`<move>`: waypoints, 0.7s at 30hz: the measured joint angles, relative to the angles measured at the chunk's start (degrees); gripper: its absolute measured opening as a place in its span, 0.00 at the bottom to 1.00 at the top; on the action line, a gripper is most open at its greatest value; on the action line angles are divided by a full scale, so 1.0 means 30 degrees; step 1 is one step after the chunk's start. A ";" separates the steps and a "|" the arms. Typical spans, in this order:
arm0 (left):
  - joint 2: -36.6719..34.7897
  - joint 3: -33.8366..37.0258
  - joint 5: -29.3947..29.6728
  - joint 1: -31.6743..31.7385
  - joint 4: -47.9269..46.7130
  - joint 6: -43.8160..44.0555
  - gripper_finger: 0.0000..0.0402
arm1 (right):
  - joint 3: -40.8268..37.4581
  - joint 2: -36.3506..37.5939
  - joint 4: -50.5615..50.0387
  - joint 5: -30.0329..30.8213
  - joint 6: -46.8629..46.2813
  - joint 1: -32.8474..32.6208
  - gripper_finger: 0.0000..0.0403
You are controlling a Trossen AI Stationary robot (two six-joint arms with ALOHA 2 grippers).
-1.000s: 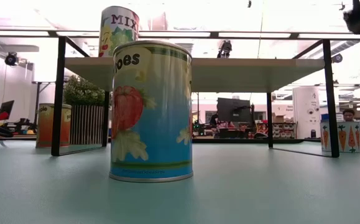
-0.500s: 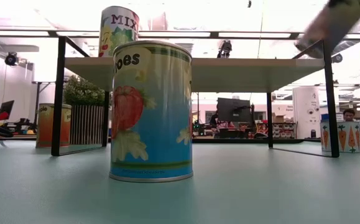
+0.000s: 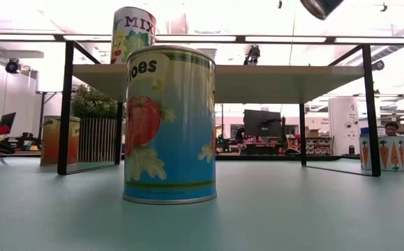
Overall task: Pick and place cans onto a shelf
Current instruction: Put the canned of peaches on the shelf
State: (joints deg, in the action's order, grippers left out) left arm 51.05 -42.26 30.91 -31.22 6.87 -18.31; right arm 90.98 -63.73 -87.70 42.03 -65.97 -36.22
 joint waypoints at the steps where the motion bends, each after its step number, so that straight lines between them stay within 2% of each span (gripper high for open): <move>1: 0.0000 0.0000 0.0002 0.0000 0.0000 0.0002 0.00 | 0.0362 -0.0264 0.0053 0.0004 0.0489 0.0228 0.78; 7: 0.0000 0.0010 0.0002 -0.0004 -0.0007 0.0517 0.00 | 0.2051 -0.1963 0.0236 -0.0122 0.3515 0.1843 0.78; 11: 0.0000 0.0029 -0.0005 -0.0007 -0.0035 0.0785 0.00 | 0.2839 -0.3184 0.1271 -0.1168 0.6189 0.3043 0.78; 21: 0.0000 0.0029 -0.0005 -0.0003 -0.0044 0.1360 0.00 | 0.4793 -0.6596 0.3403 -0.6720 1.1719 0.6597 0.78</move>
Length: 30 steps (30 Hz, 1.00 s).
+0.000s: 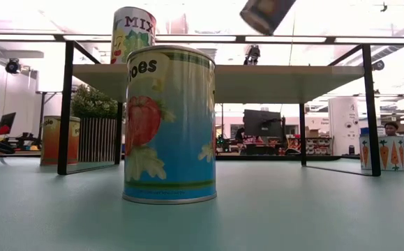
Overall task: Pick and place cans onto a shelf
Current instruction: Put the canned of peaches on the shelf
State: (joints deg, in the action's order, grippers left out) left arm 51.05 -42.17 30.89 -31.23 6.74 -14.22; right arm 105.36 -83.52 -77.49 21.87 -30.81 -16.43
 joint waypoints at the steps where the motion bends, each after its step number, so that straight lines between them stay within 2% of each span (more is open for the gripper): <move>1: 0.0000 0.0000 0.0000 -0.0002 0.0000 0.0002 0.00 | 0.0348 -0.0417 -0.0002 -0.0452 0.0416 0.0321 0.78; 9: 0.0000 0.0000 0.0000 0.0000 0.0015 -0.0003 0.00 | 0.2884 -0.3276 -0.0046 -0.1971 0.3711 0.1674 0.78; 15: 0.0000 0.0000 0.0000 0.0003 0.0016 -0.0005 0.00 | 0.3761 -0.4911 -0.0078 -0.2466 0.5128 0.2117 0.78; 30: 0.0000 0.0000 0.0000 -0.0005 0.0036 -0.0005 0.00 | 0.3826 -0.5529 0.0051 -0.2441 0.6602 0.2854 0.78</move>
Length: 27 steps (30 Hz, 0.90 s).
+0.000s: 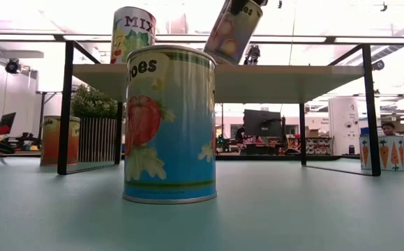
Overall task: Pick and place cans onto a shelf
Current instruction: Put the canned of peaches on the shelf
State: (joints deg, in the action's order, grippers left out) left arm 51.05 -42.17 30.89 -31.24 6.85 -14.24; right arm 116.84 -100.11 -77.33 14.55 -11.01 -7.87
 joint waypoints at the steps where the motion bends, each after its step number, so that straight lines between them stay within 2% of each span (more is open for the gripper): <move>1: 0.0000 0.0000 0.0000 0.0004 0.0000 0.0000 0.00 | 0.0000 -0.0056 0.0021 0.0007 0.0285 0.0014 0.78; 27: 0.0000 0.0000 0.0000 0.0007 -0.0015 0.0139 0.00 | -0.0058 -0.0425 0.0085 0.0153 0.1453 0.0010 0.78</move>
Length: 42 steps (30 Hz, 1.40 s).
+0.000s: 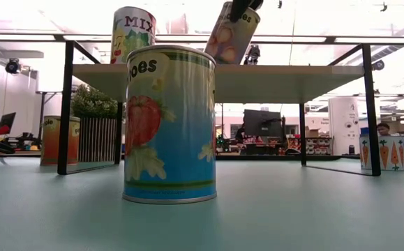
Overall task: Pick and place cans onto a shelf
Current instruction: Put the canned of peaches on the shelf
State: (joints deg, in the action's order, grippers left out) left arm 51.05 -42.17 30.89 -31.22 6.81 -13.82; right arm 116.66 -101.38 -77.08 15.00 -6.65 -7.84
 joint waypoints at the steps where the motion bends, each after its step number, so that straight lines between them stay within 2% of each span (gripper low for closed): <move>1: 0.0000 0.0000 0.0000 0.0000 0.0000 0.0007 0.00 | 0.0000 0.0000 0.0000 0.0000 0.0083 0.0000 0.78; 7: 0.0000 0.0000 0.0000 0.0000 0.0007 0.0007 0.00 | 0.0000 0.0000 0.0000 0.0000 -0.0206 0.0000 0.79; 16: 0.0000 0.0000 0.0001 -0.0006 0.0042 0.0014 0.00 | 0.0000 0.0000 0.0041 0.0022 -0.0279 0.0000 0.89; 21: 0.0000 0.0000 0.0002 -0.0003 0.0156 0.0014 0.00 | 0.0000 0.0025 0.0625 0.0015 -0.0370 0.0000 0.89; 36: 0.0000 0.0000 0.0001 -0.0001 0.0175 0.0008 0.00 | 0.1567 0.0692 0.0736 -0.0073 -0.0833 -0.0022 0.80; 42: 0.0000 0.0000 0.0000 -0.0004 0.0168 0.0007 0.00 | 0.1588 0.0848 0.0321 -0.0073 -0.0895 -0.0036 0.69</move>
State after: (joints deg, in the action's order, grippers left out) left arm 51.05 -42.17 30.89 -31.23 7.31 -13.80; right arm 121.43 -98.84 -76.11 14.79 -9.33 -7.94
